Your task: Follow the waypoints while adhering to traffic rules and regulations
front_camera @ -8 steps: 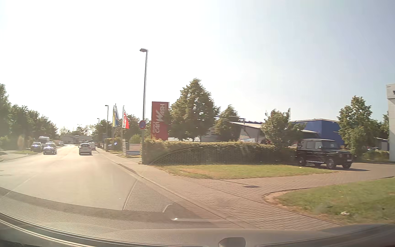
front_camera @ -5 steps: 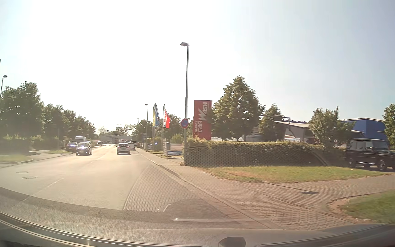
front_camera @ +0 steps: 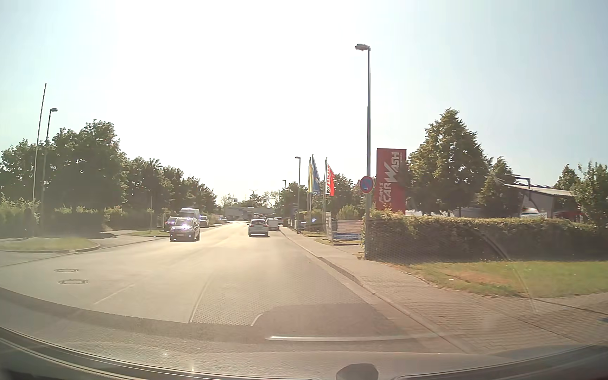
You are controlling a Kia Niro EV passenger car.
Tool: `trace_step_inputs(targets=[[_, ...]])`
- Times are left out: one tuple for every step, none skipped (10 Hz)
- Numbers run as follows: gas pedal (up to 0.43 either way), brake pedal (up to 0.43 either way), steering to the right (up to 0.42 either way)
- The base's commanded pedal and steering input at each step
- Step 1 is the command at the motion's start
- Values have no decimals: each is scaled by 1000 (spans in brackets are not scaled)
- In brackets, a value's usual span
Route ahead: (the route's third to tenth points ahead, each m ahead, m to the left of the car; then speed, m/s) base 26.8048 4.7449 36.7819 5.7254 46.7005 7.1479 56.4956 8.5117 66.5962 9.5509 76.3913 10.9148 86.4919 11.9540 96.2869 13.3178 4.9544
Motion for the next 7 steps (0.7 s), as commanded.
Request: trace_step_inputs(targets=[[197, 18, -192], [197, 18, -171], [197, 18, -146], [197, 18, -122], [197, 18, -102], [197, 18, -80], [197, 18, -60]])
